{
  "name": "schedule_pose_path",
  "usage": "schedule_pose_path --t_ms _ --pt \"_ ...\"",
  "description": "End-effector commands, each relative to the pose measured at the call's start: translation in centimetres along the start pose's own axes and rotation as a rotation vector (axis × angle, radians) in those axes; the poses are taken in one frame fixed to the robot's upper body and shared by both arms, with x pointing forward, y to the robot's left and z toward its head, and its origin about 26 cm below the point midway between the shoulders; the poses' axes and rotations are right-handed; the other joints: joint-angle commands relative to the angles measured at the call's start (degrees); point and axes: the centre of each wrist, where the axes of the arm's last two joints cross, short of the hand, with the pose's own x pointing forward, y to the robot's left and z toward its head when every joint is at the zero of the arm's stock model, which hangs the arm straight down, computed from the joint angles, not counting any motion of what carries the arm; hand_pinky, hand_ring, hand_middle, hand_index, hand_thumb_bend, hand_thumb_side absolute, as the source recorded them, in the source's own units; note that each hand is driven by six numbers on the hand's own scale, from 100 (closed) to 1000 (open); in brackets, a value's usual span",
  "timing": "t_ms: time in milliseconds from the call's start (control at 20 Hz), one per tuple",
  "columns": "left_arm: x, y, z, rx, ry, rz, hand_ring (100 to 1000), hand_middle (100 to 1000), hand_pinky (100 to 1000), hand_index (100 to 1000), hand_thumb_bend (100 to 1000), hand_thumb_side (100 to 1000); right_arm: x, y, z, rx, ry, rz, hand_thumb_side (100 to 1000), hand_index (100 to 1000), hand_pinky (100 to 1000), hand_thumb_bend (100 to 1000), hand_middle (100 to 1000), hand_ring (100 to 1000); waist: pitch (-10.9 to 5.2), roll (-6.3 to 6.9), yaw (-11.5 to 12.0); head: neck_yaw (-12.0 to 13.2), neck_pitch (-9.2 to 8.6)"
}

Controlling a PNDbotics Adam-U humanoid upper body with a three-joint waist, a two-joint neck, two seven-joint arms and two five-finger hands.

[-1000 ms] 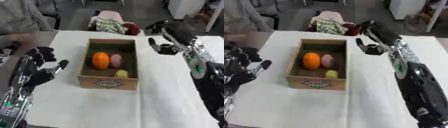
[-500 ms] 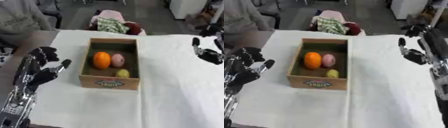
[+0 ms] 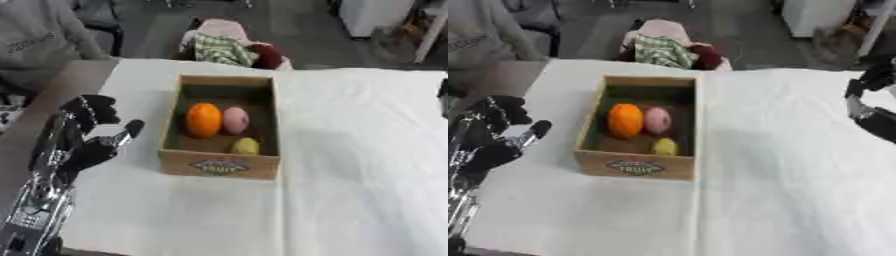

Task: Pick up objects on the table and place them in the box.

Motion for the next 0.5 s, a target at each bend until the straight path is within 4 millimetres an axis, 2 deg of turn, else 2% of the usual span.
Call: schedule_pose_path --t_ms 50,500 --pt "0.4 0.6 -0.1 -0.002 -0.02 -0.027 539 492 703 631 639 121 1.1 -1.6 -0.1 -0.024 -0.015 -0.022 100 748 525 100 495 521 -0.49 -0.15 -0.05 -0.34 0.61" --pt "-0.3 0.4 0.4 -0.034 -0.02 -0.034 540 492 704 629 623 121 1.3 -0.6 1.2 -0.047 0.016 -0.084 100 738 521 100 487 514 -0.69 -0.39 -0.67 -1.07 2.03"
